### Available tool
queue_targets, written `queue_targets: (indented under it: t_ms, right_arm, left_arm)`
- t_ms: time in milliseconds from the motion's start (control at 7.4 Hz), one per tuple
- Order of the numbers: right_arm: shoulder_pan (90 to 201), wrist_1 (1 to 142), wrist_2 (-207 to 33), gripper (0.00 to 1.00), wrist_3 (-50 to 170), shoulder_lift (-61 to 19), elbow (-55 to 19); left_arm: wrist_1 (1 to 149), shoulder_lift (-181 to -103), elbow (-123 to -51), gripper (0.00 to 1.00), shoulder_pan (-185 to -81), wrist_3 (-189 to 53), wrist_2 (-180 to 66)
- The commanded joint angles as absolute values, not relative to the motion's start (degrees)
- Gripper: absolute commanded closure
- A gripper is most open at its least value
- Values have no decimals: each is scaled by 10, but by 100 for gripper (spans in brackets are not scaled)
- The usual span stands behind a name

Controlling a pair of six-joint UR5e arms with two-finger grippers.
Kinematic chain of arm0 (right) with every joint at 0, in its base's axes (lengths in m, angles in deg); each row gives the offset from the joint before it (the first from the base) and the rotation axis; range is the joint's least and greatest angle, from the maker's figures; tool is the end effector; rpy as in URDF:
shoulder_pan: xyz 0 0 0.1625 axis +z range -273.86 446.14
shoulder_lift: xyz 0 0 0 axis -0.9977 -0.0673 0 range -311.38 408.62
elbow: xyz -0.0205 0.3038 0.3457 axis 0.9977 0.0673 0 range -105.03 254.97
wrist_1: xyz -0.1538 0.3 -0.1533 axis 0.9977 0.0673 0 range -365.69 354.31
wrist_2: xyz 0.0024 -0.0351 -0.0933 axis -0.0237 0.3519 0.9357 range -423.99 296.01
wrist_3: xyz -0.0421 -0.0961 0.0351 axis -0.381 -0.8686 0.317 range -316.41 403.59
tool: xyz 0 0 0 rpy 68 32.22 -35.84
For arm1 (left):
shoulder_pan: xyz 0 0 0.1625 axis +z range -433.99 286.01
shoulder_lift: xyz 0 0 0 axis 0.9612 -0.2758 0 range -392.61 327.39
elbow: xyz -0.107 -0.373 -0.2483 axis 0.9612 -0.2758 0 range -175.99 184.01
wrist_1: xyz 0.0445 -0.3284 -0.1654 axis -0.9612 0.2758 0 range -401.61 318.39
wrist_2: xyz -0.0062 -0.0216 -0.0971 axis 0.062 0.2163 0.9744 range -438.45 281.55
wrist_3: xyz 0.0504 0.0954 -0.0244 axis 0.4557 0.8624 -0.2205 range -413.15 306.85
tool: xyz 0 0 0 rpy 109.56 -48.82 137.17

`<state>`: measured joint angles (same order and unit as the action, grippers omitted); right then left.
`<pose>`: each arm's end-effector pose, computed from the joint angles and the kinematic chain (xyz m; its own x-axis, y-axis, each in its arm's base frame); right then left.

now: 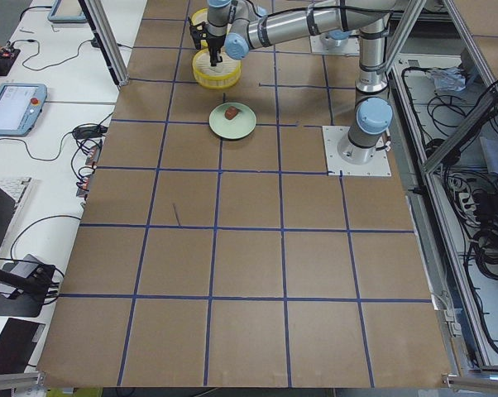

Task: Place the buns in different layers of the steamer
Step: 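Lift the top tier aside with the right gripper while the left lowers the bun inside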

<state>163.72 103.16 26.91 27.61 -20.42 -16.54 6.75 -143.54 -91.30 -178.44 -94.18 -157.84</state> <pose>0.0044 -0.5914 0.3440 -0.9980 -0.0625 -0.0023 -0.0625 0.9959 0.0648 -0.2985 -0.5421 0.3616 -0.8667 -0.3920 0.3084 -0.4352 0.8964 -0.0838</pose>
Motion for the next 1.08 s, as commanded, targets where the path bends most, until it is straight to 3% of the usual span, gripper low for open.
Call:
queue_targets:
  t_ms: [0, 135, 270, 541, 946]
  right_arm:
    - [1602, 1043, 279, 94, 218, -184, -165]
    - [1601, 1043, 279, 94, 218, -184, -166]
    - [1601, 1043, 279, 94, 218, -185, -166]
    - [1601, 1042, 280, 94, 221, -186, -165]
    - [1609, 1028, 278, 93, 275, -205, -166]
  left_arm:
    - [-68, -1514, -881, 79, -1830, -1115, -1538]
    - [-69, -1529, -872, 53, -1846, -1144, -1537]
    - [-69, -1525, -871, 1, -1846, -1145, -1537]
    - [-70, -1520, -870, 0, -1846, -1134, -1538]
    - [-17, -1449, -924, 0, -1756, -785, -1543]
